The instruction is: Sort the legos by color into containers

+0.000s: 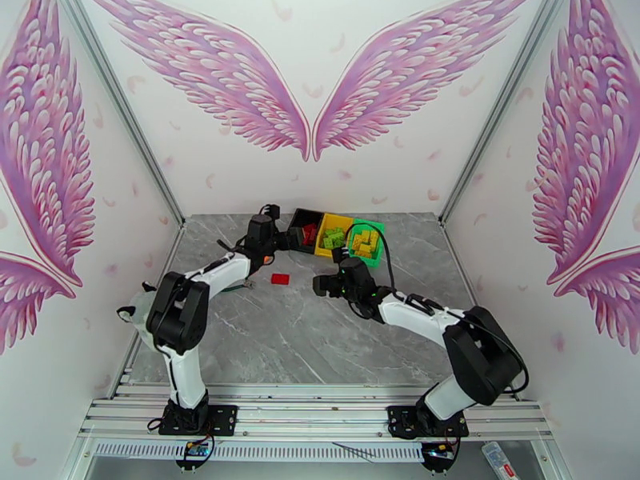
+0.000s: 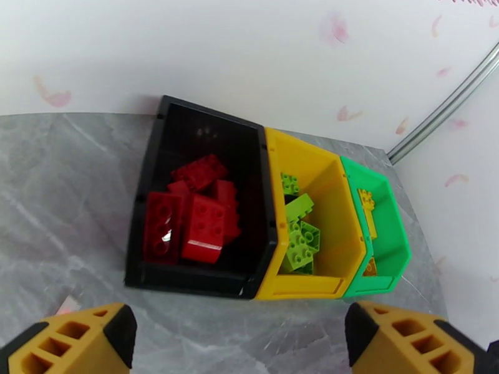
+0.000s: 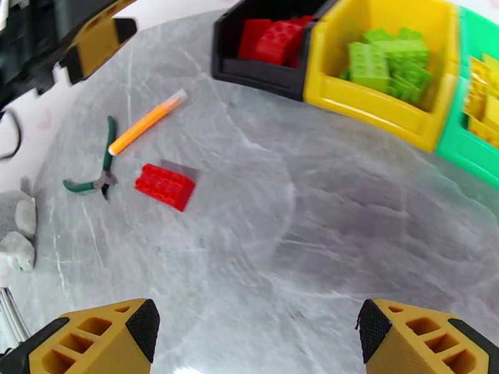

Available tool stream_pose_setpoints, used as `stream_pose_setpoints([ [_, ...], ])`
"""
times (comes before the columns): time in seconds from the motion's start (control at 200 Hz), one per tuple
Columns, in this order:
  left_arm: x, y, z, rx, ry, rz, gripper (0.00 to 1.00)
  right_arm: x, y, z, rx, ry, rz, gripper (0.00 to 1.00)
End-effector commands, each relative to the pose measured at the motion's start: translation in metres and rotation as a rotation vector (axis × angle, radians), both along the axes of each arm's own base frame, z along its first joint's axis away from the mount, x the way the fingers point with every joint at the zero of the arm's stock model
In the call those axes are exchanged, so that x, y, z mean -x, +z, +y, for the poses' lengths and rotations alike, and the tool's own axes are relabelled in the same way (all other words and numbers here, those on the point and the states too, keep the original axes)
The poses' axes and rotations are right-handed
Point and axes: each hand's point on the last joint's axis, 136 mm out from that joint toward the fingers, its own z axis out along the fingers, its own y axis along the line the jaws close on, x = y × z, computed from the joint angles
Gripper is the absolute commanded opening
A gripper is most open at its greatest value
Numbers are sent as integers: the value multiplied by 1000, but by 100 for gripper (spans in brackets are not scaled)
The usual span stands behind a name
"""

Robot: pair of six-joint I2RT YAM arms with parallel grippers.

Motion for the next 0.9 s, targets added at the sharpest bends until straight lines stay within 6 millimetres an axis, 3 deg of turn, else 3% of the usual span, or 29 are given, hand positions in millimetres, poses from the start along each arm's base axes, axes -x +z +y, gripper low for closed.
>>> stream_pose_setpoints([
  [0.0,19,11,39,-32,144,-55,99,-1,-9,30,19,72,24,90],
  [0.2,74,-27,92,-57,294,16,99,-7,-34,87,50,155,89,91],
  [0.37,110,-51,121,-42,359,66,99,-10,-59,120,86,183,131,90],
  [0.5,129,-68,144,-10,412,107,99,-18,-77,126,115,150,163,86],
  [0.63,144,-81,153,35,424,129,99,-26,-92,129,128,123,179,84],
  [0.895,166,-85,166,47,449,127,99,-42,-116,143,189,67,181,78],
])
